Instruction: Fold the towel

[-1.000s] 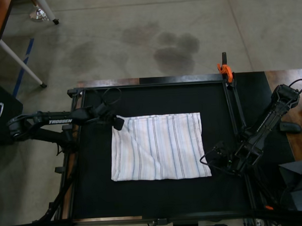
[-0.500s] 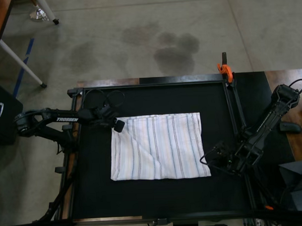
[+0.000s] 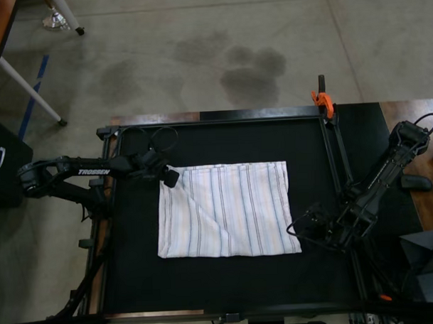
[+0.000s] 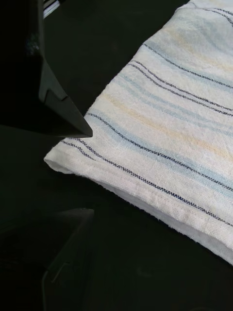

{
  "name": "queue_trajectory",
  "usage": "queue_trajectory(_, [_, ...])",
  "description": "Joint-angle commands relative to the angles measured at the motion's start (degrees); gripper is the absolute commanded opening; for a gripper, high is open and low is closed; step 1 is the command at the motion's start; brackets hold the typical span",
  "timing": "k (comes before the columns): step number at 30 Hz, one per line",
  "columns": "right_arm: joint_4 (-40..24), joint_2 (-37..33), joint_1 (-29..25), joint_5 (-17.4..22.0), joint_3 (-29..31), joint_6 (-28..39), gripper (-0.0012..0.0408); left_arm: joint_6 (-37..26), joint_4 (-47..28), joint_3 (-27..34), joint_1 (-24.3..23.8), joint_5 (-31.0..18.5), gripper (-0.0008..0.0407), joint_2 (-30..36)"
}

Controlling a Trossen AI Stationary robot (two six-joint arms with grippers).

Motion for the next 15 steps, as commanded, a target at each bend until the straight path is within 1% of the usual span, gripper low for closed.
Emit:
queue_trajectory(1, [0.0, 0.0, 0.0, 0.0, 0.0, 0.0, 0.0195, 0.9, 1.0, 0.0, 0.0, 0.2, 0.0099, 0.0])
queue_trajectory(5, [0.3, 0.0, 0.0, 0.0, 0.0, 0.0, 0.0195, 0.9, 0.4, 0.4, 0.0, 0.1, 0.0172, 0.0])
queue_trajectory(8, [0.3, 0.0, 0.0, 0.0, 0.0, 0.0, 0.0195, 0.8, -0.3, 0.6, 0.1, -0.2, 0.0211, -0.4])
queue_trajectory(10, [0.5, 0.0, 0.0, 0.0, 0.0, 0.0, 0.0195, 0.1, -2.6, 1.1, 0.1, -1.3, 0.0222, -0.8])
queue_trajectory(15, [0.5, 0.0, 0.0, 0.0, 0.0, 0.0, 0.0195, -1.0, -6.7, 1.5, 0.0, -1.6, 0.0221, -2.6])
